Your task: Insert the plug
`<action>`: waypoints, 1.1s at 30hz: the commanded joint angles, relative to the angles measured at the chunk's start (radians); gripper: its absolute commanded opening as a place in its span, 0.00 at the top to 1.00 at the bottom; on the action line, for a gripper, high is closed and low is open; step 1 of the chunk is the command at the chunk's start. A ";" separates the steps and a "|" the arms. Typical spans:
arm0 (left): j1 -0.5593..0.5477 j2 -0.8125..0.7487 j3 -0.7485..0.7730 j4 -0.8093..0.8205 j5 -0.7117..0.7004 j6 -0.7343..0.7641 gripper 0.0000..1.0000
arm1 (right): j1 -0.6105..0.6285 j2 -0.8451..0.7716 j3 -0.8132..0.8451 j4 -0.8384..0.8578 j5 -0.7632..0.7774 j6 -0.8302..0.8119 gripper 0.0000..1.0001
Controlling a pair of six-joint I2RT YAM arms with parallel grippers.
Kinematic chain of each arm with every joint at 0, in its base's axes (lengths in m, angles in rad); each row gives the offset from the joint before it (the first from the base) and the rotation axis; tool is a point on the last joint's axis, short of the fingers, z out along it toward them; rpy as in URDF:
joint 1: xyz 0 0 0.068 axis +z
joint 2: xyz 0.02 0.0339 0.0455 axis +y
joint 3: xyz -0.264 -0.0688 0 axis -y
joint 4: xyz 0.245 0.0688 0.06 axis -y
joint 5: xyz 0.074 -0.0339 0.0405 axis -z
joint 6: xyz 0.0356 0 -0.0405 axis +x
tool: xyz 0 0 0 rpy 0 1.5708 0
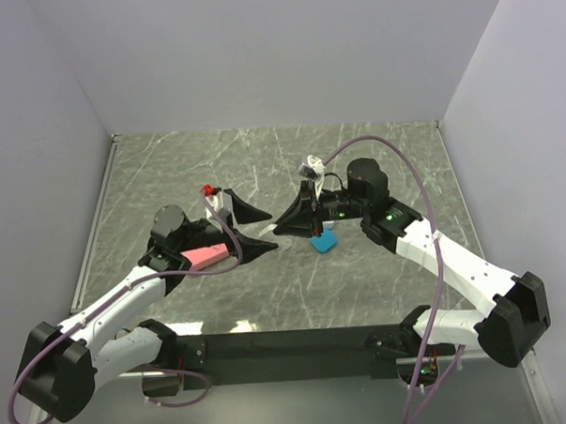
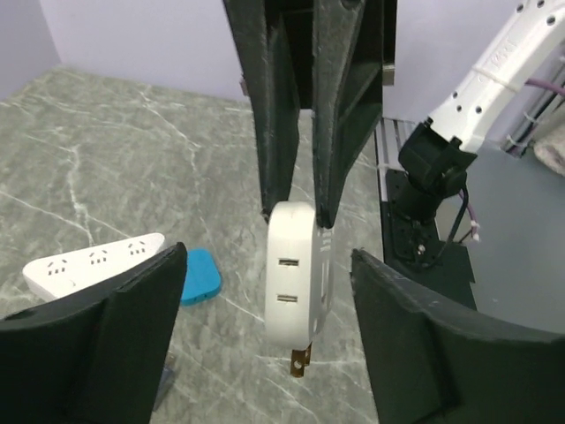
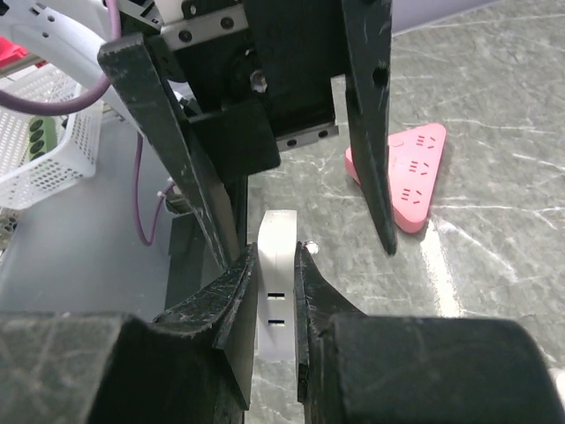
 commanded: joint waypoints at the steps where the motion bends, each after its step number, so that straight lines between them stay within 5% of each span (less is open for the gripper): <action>1: -0.028 0.014 0.054 -0.039 0.040 0.058 0.21 | 0.011 -0.006 0.056 0.002 0.000 -0.026 1.00; 5: -0.040 0.037 0.080 -0.080 0.060 0.074 0.44 | 0.013 0.000 0.064 -0.011 0.003 -0.031 1.00; 11: -0.062 0.067 0.088 -0.120 0.103 0.114 0.98 | 0.014 0.006 0.051 -0.017 0.020 -0.046 1.00; 15: -0.065 0.090 0.115 -0.157 0.124 0.143 0.99 | 0.013 0.018 0.067 -0.057 0.052 -0.080 0.96; 19: -0.065 0.080 0.112 -0.151 0.149 0.137 0.99 | 0.011 0.000 0.051 -0.096 0.098 -0.113 0.68; 22: -0.065 0.066 0.102 -0.145 0.145 0.137 0.99 | 0.013 -0.026 0.016 -0.092 0.111 -0.146 0.57; 33: -0.063 0.034 0.102 -0.177 0.126 0.162 0.99 | 0.013 -0.034 0.007 -0.156 0.109 -0.207 0.47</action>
